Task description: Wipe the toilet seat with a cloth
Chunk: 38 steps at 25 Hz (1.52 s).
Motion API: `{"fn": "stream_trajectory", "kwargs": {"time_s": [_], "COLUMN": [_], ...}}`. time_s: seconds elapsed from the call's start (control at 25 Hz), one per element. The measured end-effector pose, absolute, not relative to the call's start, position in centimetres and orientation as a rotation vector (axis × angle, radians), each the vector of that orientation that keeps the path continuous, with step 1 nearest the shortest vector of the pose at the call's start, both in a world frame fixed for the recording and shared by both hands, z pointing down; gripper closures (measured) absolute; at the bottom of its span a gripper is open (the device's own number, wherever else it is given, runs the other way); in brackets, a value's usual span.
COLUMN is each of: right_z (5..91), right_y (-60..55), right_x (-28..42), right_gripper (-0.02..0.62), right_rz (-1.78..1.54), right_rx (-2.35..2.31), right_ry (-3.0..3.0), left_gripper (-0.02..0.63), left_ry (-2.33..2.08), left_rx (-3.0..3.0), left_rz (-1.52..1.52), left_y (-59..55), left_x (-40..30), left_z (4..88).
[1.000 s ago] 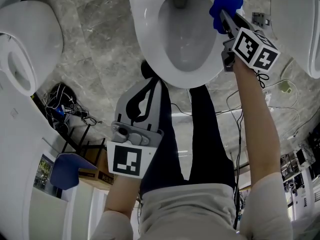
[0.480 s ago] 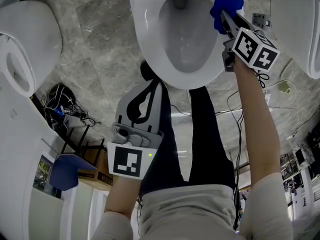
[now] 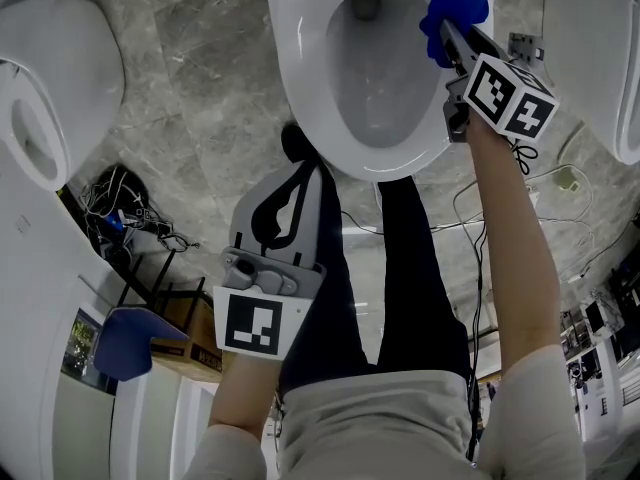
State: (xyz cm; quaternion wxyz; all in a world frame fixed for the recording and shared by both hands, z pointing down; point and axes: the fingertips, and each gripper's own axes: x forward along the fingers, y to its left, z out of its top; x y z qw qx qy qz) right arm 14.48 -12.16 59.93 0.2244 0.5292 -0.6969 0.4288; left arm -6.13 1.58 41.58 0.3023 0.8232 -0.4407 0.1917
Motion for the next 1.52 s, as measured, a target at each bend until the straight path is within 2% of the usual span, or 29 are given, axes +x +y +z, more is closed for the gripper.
{"fn": "stream_trajectory", "kwargs": {"time_s": [1.16, 1.52], "right_z": [58.2, 59.0], "right_y": [-13.8, -14.4], "right_x": [11.7, 8.5], "right_gripper": [0.531, 0.531], "right_rz": [1.092, 1.075], "right_rx": [1.393, 1.349], "right_ry": [-1.951, -1.981], "left_gripper": [0.598, 0.598], "left_ry": [-1.254, -1.280], "left_rx": [2.148, 2.134], "left_rz": [0.479, 0.460], "left_y": [2.7, 2.6], "left_x": [-9.3, -11.6], "left_z": [39.7, 40.5]}}
